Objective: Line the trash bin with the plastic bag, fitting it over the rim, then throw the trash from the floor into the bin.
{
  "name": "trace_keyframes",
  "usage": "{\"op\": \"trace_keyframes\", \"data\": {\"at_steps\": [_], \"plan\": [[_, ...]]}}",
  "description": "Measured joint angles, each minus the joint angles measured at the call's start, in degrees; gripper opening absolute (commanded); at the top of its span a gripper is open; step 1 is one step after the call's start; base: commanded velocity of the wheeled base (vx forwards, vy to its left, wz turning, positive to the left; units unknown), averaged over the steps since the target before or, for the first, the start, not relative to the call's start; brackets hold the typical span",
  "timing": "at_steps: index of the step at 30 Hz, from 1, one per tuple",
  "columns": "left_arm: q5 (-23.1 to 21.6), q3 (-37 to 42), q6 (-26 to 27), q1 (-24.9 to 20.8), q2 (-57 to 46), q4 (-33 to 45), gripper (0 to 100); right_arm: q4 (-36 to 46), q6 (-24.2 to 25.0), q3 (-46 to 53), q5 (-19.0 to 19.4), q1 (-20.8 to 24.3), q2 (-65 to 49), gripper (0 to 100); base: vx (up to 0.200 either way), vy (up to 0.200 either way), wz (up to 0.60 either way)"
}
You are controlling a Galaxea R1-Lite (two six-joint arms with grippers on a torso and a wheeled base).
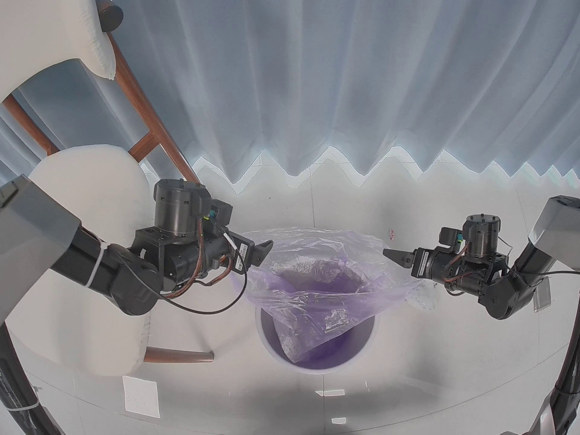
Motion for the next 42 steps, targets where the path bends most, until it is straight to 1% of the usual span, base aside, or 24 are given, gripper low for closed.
{"op": "trace_keyframes", "data": {"at_steps": [6, 8, 9, 12, 13, 14, 17, 20, 25, 27, 31, 34, 38, 40, 42], "plan": [[-0.02, -0.17, -0.57, 0.63, -4.41, 3.07, 100, -2.65, 0.26, 2.1, 0.0, -2.01, -1.49, 100, 0.0, 0.0, 0.0], [-0.05, -0.2, -2.11, 0.63, -5.85, 4.85, 100, -2.89, 0.28, 2.43, -0.02, -2.85, -1.77, 100, 0.0, 0.0, 0.0], [-0.05, -0.17, -3.69, 0.52, -6.57, 6.22, 100, -2.86, 0.3, 2.58, 0.0, -3.21, -1.94, 100, 0.0, 0.0, 0.0], [-0.05, -0.11, -9.53, -0.26, -8.67, 12.0, 100, -2.71, 0.37, 3.39, 0.39, -4.28, -2.73, 100, 0.0, 0.0, 0.0], [-0.05, -0.06, -13.09, -0.67, -9.73, 15.47, 100, -2.49, 0.44, 4.11, 0.85, -4.79, -3.25, 100, 0.0, 0.0, 0.0], [-0.05, -0.06, -14.24, -0.78, -10.03, 16.51, 100, -2.45, 0.45, 4.38, 1.01, -4.92, -3.43, 100, 0.0, 0.0, 0.0], [-0.05, -0.06, -21.03, -1.63, -12.13, 22.65, 100, -2.13, 0.94, 6.39, 2.0, -5.64, -4.9, 100, 0.0, 0.0, 0.0], [-0.05, -0.09, -28.34, -2.27, -13.57, 25.69, 100, -2.02, 2.66, 8.16, 2.4, -6.17, -6.25, 100, 0.0, 0.0, 0.0], [-0.21, -0.17, -44.61, -3.23, -14.92, 30.57, 100, -1.91, 7.38, 11.37, 2.82, -6.39, -8.3, 100, 0.0, 0.0, 0.0], [-0.34, -0.17, -49.84, -3.6, -15.14, 32.57, 100, -1.88, 8.74, 12.85, 2.9, -6.17, -8.94, 100, 0.0, 0.0, 0.0], [-0.73, -0.15, -57.64, -4.64, -15.08, 35.51, 100, -1.66, 11.03, 16.79, 2.88, -4.51, -9.9, 100, 0.0, 0.0, 0.0], [-0.9, -0.01, -60.59, -5.35, -14.31, 35.97, 100, -1.66, 13.62, 18.55, 2.49, -2.57, -10.28, 100, 0.0, 0.0, 0.0], [-1.17, -0.17, -61.65, -5.61, -12.82, 33.48, 100, -1.56, 17.49, 17.86, 1.72, -0.94, -10.4, 100, 0.0, 0.0, 0.0], [-2.43, -0.17, -61.88, -5.63, -12.06, 32.44, 100, -1.56, 19.42, 16.68, 1.43, -0.48, -10.45, 100, 0.0, 0.0, 0.0], [-3.47, -0.2, -62.48, -5.57, -11.47, 31.93, 100, -1.48, 20.31, 16.01, 1.34, -0.23, -10.45, 100, 0.0, 0.0, 0.0]]}}
